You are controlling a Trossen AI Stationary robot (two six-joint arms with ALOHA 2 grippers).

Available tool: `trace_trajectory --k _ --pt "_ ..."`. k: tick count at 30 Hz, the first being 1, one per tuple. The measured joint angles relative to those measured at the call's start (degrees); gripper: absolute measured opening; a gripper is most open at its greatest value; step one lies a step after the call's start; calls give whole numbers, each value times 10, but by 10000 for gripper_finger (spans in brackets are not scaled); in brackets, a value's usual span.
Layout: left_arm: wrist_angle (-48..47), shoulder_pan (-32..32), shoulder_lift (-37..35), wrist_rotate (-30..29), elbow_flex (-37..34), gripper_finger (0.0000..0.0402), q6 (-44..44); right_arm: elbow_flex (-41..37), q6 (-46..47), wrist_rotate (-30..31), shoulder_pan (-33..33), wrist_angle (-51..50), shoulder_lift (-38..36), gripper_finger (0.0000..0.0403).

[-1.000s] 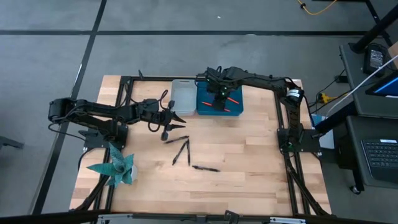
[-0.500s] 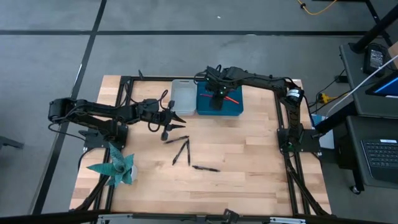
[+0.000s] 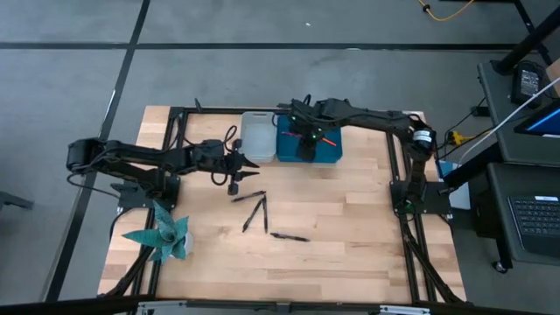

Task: Sort pens & pencils
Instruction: Put the black pen into the gray bin

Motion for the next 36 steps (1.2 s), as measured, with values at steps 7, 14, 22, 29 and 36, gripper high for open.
trace_trajectory --k 7,14,22,29,36 --pt "-66 -45 -71 -27 0 85 -15 0 44 34 70 -7 -46 123" --pt "-134 -157 -174 -151 -12 85 -40 -1 92 67 154 -35 -53 123" --pt "-112 -251 -266 -266 -90 85 -84 -54 204 94 270 -7 -60 123" --pt "-82 -287 -294 -307 -105 85 -84 -98 302 97 361 94 -58 123" --pt "-73 -289 -294 -309 -105 85 -84 -99 345 93 407 131 -18 123"
